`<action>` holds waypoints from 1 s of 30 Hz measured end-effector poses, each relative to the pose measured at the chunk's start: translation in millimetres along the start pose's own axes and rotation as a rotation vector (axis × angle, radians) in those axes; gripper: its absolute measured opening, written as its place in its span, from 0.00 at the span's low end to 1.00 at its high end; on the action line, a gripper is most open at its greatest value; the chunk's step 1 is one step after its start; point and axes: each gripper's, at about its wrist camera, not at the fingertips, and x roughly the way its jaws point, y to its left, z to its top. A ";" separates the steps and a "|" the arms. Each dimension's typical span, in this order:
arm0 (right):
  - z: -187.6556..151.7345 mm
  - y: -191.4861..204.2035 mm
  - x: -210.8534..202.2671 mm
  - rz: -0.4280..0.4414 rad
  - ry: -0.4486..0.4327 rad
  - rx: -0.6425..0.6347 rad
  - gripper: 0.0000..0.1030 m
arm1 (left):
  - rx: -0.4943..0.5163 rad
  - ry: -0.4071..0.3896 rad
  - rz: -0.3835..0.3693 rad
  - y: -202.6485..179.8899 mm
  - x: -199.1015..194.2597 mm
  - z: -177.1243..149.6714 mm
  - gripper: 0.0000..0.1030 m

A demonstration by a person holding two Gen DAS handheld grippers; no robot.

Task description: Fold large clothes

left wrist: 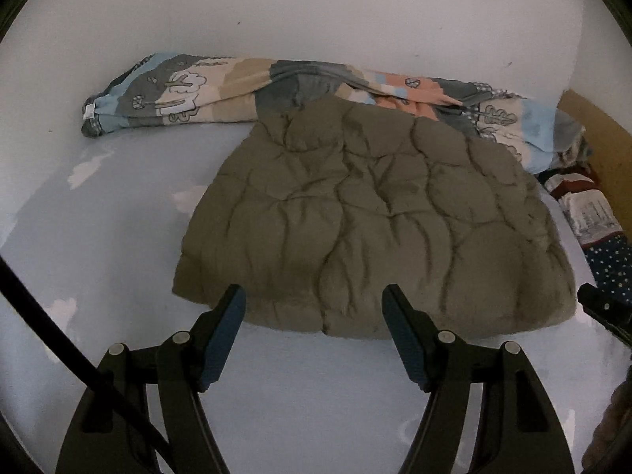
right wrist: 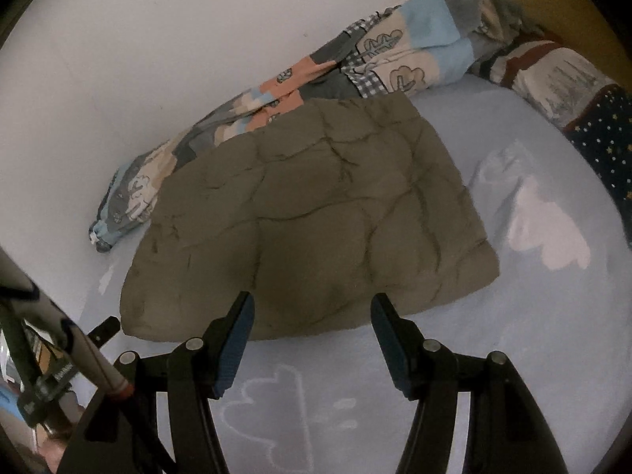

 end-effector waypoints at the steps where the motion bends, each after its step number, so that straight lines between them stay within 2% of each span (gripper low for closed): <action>1: -0.9 4.0 5.2 -0.008 -0.005 -0.022 0.64 | -0.003 0.002 0.007 0.9 7.9 1.3 0.69; 6: 5.5 17.0 39.0 -0.083 -0.016 -0.146 0.64 | 0.035 -0.011 0.099 3.0 41.4 11.7 0.69; 10: 14.6 23.5 62.5 -0.089 -0.030 -0.174 0.64 | 0.063 0.049 0.119 4.8 71.7 10.8 0.72; 13: 9.8 25.5 91.1 -0.112 0.031 -0.194 0.65 | 0.074 0.116 0.134 1.8 86.0 10.8 0.73; 16: -0.4 25.4 115.8 -0.151 0.093 -0.234 0.67 | 0.063 0.136 0.133 2.9 88.8 10.4 0.74; 19: 0.5 22.3 119.8 -0.149 0.116 -0.242 0.67 | 0.052 0.109 0.140 0.9 75.5 12.9 0.72; 21: 4.6 19.0 114.1 -0.135 0.121 -0.204 0.67 | 0.043 0.075 0.114 0.2 60.5 17.7 0.70; 25: 13.1 16.2 83.4 -0.065 0.076 -0.112 0.68 | 0.073 -0.052 0.092 -7.7 19.3 22.0 0.70; 27: 14.5 15.7 69.6 -0.075 0.051 -0.109 0.68 | 0.094 -0.108 0.091 -10.1 4.7 22.1 0.70; 30: 16.9 6.3 59.3 -0.076 0.038 -0.092 0.68 | 0.117 -0.149 0.107 -10.0 -2.1 22.7 0.70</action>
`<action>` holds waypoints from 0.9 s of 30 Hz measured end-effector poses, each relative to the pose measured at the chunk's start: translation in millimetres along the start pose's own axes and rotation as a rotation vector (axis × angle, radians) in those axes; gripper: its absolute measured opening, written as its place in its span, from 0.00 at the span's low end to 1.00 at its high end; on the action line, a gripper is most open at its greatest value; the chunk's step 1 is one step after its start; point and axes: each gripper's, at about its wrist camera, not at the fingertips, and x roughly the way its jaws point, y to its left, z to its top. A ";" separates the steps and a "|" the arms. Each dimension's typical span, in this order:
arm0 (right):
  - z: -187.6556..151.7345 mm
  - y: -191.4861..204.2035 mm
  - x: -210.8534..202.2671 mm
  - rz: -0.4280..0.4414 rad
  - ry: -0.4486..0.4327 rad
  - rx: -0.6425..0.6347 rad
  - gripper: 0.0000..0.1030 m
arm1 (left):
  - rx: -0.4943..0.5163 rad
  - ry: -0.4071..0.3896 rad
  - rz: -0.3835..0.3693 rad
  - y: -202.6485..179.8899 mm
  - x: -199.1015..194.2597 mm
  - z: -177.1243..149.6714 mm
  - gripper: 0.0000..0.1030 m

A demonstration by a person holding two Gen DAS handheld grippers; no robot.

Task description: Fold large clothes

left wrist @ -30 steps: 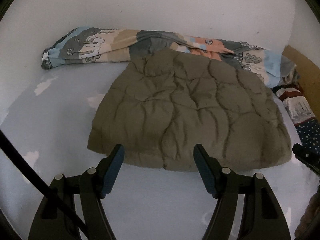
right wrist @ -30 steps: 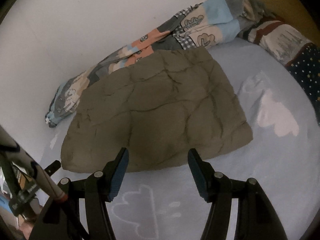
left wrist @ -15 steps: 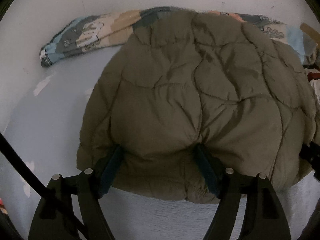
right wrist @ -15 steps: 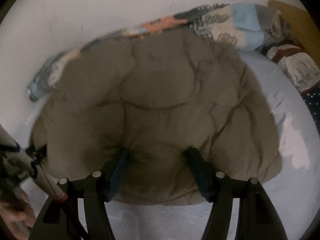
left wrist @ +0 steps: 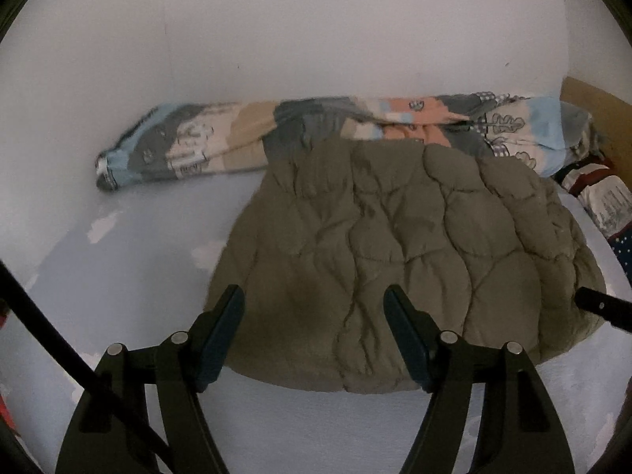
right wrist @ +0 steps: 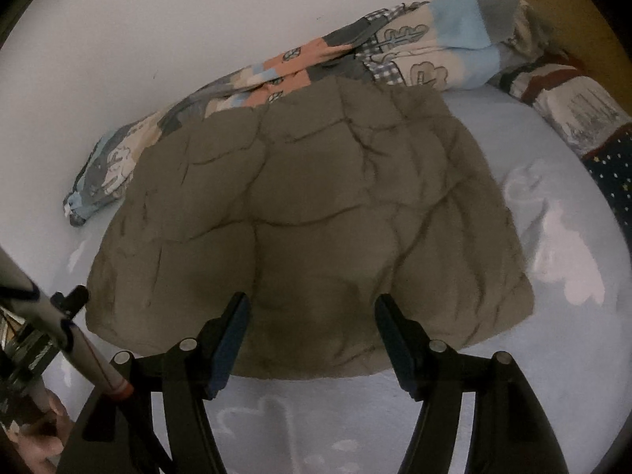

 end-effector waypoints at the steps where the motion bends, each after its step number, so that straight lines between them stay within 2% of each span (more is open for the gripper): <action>1: -0.8 -3.6 -1.5 -0.009 -0.002 0.004 0.68 | 0.007 -0.008 0.007 -0.2 -0.5 -0.1 0.70; 14: -0.6 -26.5 11.5 -0.067 0.027 0.075 0.68 | 0.061 -0.030 0.057 -8.8 11.4 -1.7 0.70; 27: -3.4 -29.6 27.4 -0.075 0.058 0.060 0.71 | 0.101 -0.041 0.072 -17.3 14.0 -4.0 0.70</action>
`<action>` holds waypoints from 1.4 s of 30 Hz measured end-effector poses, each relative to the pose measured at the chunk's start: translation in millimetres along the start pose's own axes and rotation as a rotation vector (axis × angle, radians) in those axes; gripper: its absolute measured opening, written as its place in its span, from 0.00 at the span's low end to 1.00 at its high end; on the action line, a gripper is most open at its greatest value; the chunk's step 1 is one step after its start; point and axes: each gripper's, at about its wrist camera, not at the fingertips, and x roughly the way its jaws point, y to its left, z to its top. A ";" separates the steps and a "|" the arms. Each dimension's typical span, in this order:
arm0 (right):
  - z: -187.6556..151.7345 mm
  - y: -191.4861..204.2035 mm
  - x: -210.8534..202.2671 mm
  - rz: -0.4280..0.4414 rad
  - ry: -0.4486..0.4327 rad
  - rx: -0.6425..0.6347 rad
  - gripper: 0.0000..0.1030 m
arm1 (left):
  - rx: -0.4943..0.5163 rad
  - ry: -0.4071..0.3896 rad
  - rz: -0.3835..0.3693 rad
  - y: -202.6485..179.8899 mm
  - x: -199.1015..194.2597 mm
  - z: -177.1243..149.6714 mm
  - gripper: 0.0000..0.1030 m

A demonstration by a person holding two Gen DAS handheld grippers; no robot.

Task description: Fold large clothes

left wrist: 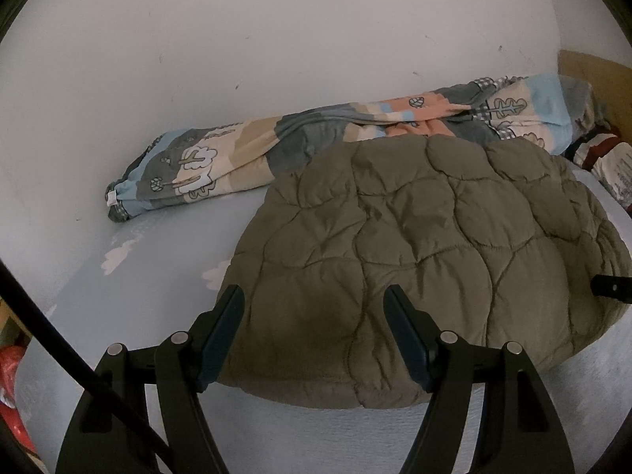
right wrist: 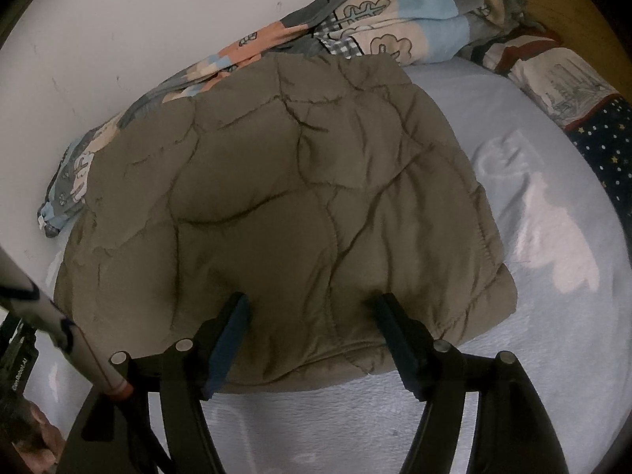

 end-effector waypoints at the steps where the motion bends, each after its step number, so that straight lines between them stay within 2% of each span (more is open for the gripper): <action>1: -0.2 0.3 0.5 0.000 0.001 -0.003 0.72 | 0.001 -0.001 0.001 -0.3 0.0 -0.1 0.70; 16: -0.6 0.9 5.1 0.005 0.021 -0.017 0.75 | 0.030 0.011 0.012 -6.6 3.7 -0.3 0.70; 22: 0.7 -1.1 4.2 0.019 0.026 -0.004 0.75 | 0.032 0.045 0.011 -6.4 11.9 -1.2 0.70; 25: -0.1 -2.3 3.9 0.026 0.028 0.000 0.75 | 0.019 0.101 -0.013 -1.7 21.6 -0.9 0.70; 27: 1.2 -4.0 2.2 0.033 0.030 0.005 0.75 | -0.045 0.165 -0.056 12.1 31.3 -0.1 0.71; 28: 2.6 -8.0 -1.5 0.044 0.022 0.028 0.75 | -0.114 0.210 -0.094 25.3 38.0 0.5 0.71; 33: 9.5 -49.7 -15.1 0.104 -0.007 0.225 0.75 | -0.548 0.428 -0.294 102.1 74.3 -15.6 0.74; 36: 8.1 -73.5 -18.3 0.148 -0.002 0.326 0.75 | -0.773 0.473 -0.396 136.1 87.0 -34.3 0.74; 38: 5.9 -85.9 -21.5 0.120 0.000 0.363 0.76 | -0.867 0.485 -0.452 148.7 91.8 -41.5 0.74; 40: 4.5 -97.2 -23.9 0.106 -0.004 0.398 0.76 | -0.922 0.495 -0.471 155.3 94.4 -45.8 0.74; 42: 0.6 -112.7 -22.6 0.137 0.004 0.477 0.76 | -0.962 0.501 -0.457 159.7 94.7 -49.6 0.74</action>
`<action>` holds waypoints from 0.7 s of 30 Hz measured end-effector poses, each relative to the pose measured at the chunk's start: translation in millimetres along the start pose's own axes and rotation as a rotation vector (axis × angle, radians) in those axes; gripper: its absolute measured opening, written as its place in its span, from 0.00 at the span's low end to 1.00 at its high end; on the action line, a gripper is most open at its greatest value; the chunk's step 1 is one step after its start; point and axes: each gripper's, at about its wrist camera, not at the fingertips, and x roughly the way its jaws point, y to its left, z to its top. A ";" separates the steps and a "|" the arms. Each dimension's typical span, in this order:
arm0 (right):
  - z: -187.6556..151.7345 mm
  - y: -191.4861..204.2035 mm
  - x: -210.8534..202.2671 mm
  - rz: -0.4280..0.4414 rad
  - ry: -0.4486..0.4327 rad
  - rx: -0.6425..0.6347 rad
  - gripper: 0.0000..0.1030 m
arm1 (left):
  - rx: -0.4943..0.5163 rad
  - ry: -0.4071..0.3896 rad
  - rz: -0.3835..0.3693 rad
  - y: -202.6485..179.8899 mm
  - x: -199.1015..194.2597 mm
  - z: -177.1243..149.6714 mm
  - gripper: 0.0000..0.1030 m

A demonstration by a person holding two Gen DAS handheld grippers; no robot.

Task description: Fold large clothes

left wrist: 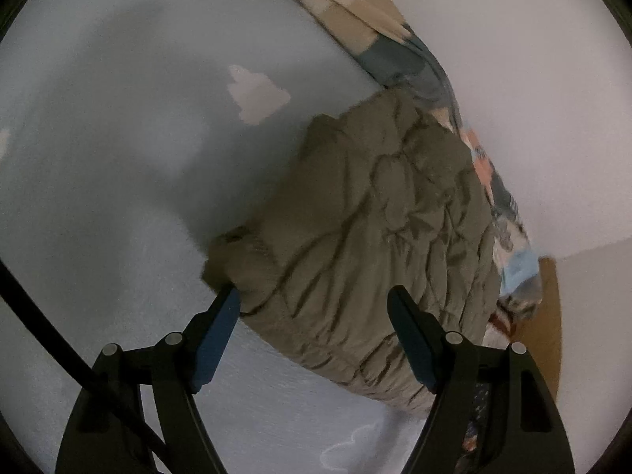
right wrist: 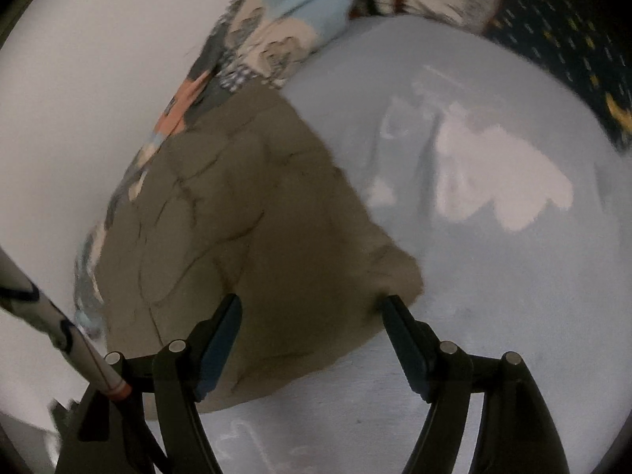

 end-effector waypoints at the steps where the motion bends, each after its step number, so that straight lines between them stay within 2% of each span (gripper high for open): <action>1: 1.0 -7.6 0.1 0.013 0.006 0.041 0.76 | -0.021 -0.005 0.017 3.0 -0.8 0.1 0.74; 3: 0.7 -20.5 0.6 0.036 0.010 0.107 0.76 | -0.061 -0.006 0.015 8.5 -1.1 0.0 0.74; 6: 0.7 -40.4 2.2 0.075 0.021 0.208 0.76 | -0.134 0.016 -0.033 21.3 4.4 -2.0 0.74; 8: 2.5 -46.1 3.3 0.097 0.020 0.241 0.76 | -0.153 0.036 -0.051 24.6 12.6 -5.2 0.74; 10: 2.3 -51.2 3.6 0.134 0.014 0.277 0.77 | -0.161 0.017 -0.061 24.7 14.9 -7.2 0.74; 15: -0.5 -59.6 6.8 0.188 0.010 0.335 0.77 | -0.130 -0.047 -0.067 15.8 16.3 -9.3 0.74; 19: -3.3 -63.7 16.1 0.212 0.000 0.367 0.77 | -0.103 -0.073 -0.039 15.0 26.3 -13.6 0.75; 21: -1.8 -65.1 26.0 0.206 -0.002 0.376 0.78 | -0.096 -0.078 -0.042 16.1 33.8 -14.8 0.79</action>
